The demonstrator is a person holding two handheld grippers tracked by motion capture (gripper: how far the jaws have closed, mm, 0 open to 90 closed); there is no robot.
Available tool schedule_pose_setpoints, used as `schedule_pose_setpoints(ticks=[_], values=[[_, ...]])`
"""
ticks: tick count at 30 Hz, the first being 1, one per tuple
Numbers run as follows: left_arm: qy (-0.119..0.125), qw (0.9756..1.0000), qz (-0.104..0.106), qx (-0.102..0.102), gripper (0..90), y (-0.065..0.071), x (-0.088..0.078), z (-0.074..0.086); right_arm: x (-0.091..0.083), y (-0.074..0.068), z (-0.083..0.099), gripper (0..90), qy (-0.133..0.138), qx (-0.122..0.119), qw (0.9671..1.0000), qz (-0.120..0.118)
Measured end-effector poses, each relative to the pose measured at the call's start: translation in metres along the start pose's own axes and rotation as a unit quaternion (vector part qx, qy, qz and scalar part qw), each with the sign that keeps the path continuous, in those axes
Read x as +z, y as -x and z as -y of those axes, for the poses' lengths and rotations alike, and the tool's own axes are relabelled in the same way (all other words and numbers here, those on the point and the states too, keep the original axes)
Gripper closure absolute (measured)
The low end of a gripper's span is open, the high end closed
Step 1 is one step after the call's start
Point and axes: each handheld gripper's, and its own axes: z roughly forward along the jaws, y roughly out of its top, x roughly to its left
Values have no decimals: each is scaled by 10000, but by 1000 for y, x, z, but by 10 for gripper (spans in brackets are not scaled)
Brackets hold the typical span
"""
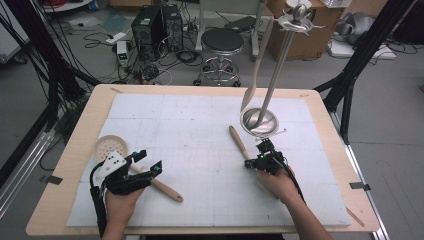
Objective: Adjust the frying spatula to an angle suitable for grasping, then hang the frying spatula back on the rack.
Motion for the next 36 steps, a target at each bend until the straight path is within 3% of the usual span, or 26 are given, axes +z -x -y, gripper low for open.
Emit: schedule_pose_setpoints(ticks=[3, 7, 14, 21, 29, 36], values=[[-11, 10000, -3, 7, 276, 0, 0, 0, -6, 5, 5, 810, 156, 296, 9985, -433], [-7, 10000, -11, 10, 276, 0, 1, 0, -15, 10, 10, 735, 242, 518, 9963, -643], [-24, 10000, -2, 19, 276, 1, 1, 0, -23, 18, 14, 634, 358, 725, 9947, -634], [-25, 10000, 4, 23, 276, 1, 2, 0, -25, 22, 17, 621, 369, 798, 9946, -546], [-18, 10000, 6, 19, 276, 1, 2, 0, -20, 22, 19, 622, 319, 782, 9954, -459], [-18, 10000, 9, 10, 276, 1, 2, 0, -15, 17, 18, 618, 275, 632, 9972, -279]])
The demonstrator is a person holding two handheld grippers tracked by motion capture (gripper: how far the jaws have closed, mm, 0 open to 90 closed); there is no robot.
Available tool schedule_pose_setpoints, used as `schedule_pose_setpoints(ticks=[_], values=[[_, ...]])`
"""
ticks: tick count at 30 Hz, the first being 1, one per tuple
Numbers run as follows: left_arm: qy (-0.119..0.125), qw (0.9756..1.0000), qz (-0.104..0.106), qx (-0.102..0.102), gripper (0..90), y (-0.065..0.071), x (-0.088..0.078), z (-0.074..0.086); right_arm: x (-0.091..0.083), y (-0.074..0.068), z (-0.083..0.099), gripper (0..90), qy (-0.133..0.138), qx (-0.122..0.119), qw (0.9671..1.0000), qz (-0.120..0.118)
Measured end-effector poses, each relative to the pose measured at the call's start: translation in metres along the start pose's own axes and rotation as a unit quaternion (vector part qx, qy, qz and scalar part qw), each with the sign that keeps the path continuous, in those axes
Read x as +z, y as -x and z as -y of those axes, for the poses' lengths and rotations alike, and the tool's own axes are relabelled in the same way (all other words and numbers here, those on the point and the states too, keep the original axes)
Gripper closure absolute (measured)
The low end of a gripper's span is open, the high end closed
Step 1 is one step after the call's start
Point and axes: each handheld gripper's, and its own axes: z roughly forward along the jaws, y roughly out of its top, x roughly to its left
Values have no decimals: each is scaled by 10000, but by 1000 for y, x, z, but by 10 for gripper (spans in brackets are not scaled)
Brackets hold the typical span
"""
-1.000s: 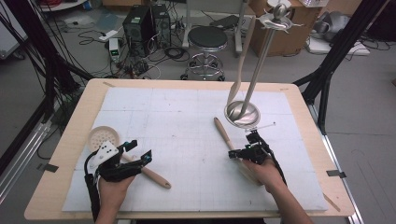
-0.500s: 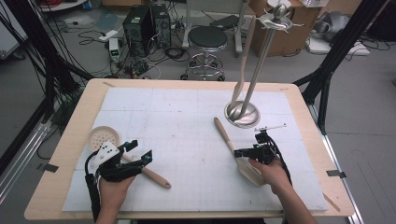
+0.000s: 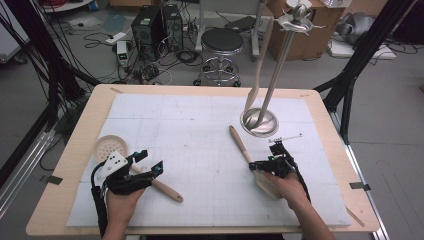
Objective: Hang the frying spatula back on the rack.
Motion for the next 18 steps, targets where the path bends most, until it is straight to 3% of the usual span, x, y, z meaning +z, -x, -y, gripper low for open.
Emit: schedule_pose_setpoints(ticks=[7, 10, 18], values=[[1, 10000, 3, 2, 276, 1, 1, 0, 9, -14, 1, 621, 48, -414, 9980, 478], [-3, 10000, 11, 11, 276, 1, 1, 0, 11, -17, 4, 663, 170, -587, 9957, 702], [-2, 10000, -2, 24, 276, 1, 0, 0, 20, -22, 7, 752, 591, -840, 9895, 1017]])
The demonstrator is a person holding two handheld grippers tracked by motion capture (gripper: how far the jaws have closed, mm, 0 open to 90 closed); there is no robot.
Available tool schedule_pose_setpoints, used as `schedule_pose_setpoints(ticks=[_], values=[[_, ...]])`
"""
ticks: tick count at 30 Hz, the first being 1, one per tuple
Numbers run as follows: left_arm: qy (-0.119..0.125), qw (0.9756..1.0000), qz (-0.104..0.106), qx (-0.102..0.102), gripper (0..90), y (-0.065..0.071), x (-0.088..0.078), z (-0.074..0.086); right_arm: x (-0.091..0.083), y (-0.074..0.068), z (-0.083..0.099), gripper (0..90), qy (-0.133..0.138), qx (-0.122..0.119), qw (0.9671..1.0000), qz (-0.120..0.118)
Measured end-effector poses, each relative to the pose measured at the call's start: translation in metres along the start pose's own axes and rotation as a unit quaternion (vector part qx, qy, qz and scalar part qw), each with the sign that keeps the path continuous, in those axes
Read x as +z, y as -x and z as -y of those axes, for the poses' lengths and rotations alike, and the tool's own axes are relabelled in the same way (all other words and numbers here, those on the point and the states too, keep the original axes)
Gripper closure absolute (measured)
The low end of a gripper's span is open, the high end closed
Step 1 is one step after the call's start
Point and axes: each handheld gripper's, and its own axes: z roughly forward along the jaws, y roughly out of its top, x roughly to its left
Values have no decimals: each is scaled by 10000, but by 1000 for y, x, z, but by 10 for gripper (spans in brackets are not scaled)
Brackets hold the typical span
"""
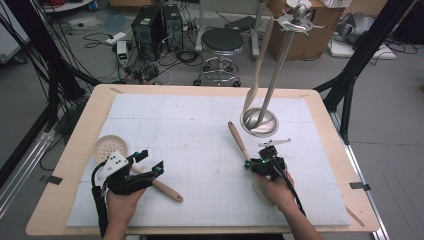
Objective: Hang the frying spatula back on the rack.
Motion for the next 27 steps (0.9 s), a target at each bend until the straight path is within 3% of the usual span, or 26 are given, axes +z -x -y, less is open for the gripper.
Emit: schedule_pose_setpoints(ticks=[11, 27], values=[[-15, 10000, 4, -8, 276, 0, 1, 0, 9, -4, -1, 752, 304, -158, 9993, 147], [5, 10000, -9, -42, 276, -2, 0, 1, 7, -1, -1, 783, 543, -160, 9984, 58]])
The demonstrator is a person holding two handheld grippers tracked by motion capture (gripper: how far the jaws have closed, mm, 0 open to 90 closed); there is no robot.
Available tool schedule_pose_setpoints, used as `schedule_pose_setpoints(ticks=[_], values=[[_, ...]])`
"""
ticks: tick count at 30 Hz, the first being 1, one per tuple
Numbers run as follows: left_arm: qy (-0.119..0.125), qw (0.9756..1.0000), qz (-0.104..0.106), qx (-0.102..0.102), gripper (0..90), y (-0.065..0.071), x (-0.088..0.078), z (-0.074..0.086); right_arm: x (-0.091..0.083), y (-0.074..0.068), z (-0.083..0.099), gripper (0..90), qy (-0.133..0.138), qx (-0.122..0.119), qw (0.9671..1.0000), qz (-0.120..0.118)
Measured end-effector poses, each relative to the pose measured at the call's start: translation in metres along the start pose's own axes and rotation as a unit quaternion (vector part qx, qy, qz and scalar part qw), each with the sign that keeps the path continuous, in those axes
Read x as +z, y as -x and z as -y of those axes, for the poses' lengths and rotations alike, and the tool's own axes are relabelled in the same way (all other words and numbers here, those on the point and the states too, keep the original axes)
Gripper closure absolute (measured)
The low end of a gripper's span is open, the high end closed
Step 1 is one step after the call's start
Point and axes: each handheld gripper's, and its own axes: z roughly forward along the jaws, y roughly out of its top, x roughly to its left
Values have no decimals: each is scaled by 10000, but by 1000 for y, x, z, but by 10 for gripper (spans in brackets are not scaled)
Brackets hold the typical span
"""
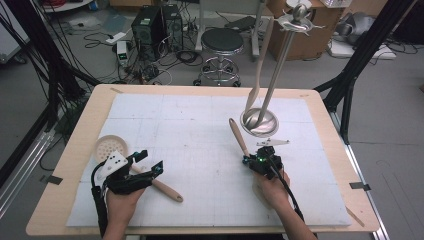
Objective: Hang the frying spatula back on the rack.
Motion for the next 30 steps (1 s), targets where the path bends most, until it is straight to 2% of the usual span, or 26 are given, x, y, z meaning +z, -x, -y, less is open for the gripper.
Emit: schedule_pose_setpoints(ticks=[9, 14, 17, 23, 26, 30], values=[[-4, 10000, 16, 9, 277, 1, 0, 0, -29, 12, -7, 783, 478, 66, 9986, 194], [-19, 10000, 10, 13, 276, 1, 1, 0, -48, 25, -11, 783, 755, 292, 9965, 190], [-26, 10000, 16, 22, 276, 1, 1, 0, -62, 31, -16, 783, 1048, 467, 9931, 228], [-30, 10000, 15, 19, 276, 1, 1, 0, -90, 37, -28, 782, 1505, 489, 9866, 389], [-44, 10000, 13, 44, 276, 2, 1, 0, -104, 38, -36, 783, 1769, 570, 9817, 417], [-21, 10000, 20, 25, 277, 2, 1, 0, -118, 40, -46, 782, 2128, 539, 9748, 397]])
